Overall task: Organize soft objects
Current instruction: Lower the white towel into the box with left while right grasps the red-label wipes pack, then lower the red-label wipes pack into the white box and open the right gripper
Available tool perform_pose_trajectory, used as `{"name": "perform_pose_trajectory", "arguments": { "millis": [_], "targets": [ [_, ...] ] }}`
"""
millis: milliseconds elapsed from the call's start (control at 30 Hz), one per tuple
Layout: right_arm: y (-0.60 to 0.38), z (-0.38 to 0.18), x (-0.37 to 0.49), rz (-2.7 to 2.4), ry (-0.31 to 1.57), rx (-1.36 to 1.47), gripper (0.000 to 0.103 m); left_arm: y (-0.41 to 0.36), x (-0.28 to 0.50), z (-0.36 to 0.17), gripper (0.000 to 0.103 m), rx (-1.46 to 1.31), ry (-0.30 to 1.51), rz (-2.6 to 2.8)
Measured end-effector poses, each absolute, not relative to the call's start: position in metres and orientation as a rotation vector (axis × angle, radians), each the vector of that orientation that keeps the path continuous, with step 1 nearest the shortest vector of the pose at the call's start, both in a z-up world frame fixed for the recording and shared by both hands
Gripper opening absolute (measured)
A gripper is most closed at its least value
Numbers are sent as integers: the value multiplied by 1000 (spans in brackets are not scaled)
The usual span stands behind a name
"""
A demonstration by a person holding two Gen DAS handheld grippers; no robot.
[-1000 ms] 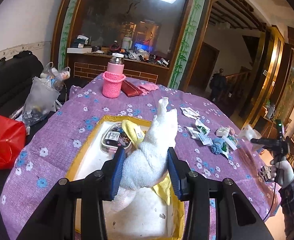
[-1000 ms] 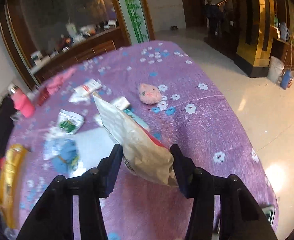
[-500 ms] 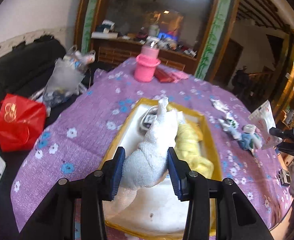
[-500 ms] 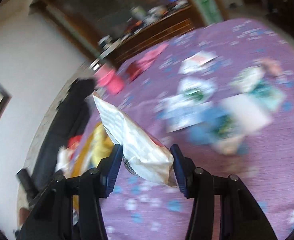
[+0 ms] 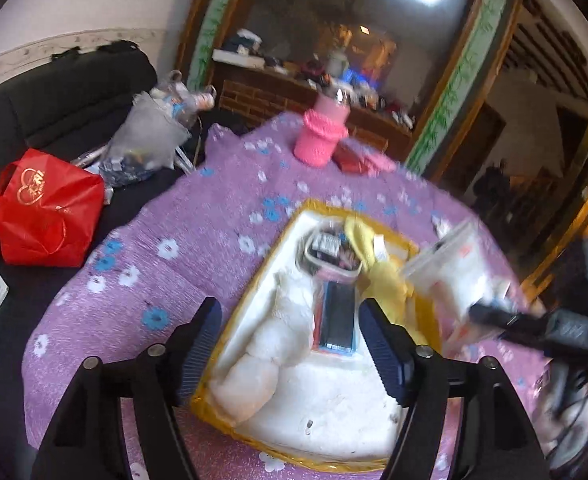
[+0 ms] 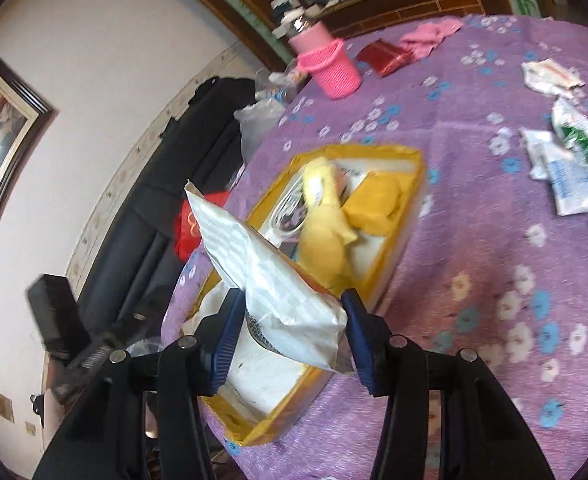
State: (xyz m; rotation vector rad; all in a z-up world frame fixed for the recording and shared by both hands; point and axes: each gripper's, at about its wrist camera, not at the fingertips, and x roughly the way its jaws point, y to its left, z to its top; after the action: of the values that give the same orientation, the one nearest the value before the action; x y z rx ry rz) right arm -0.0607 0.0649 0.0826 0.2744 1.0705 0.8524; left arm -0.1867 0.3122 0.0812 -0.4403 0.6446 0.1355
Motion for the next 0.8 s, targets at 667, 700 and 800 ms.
{"name": "perform_pose_trajectory", "arguments": {
  "millis": [667, 700, 800],
  "targets": [
    [122, 43, -79, 943, 1271, 283, 56, 323, -202, 93, 88, -466, 566, 118],
    [123, 45, -84, 946, 1266, 271, 57, 321, -201, 94, 88, -459, 564, 109],
    [119, 55, -99, 947, 1221, 208, 60, 312, -196, 101, 89, -428, 545, 80]
  ]
}}
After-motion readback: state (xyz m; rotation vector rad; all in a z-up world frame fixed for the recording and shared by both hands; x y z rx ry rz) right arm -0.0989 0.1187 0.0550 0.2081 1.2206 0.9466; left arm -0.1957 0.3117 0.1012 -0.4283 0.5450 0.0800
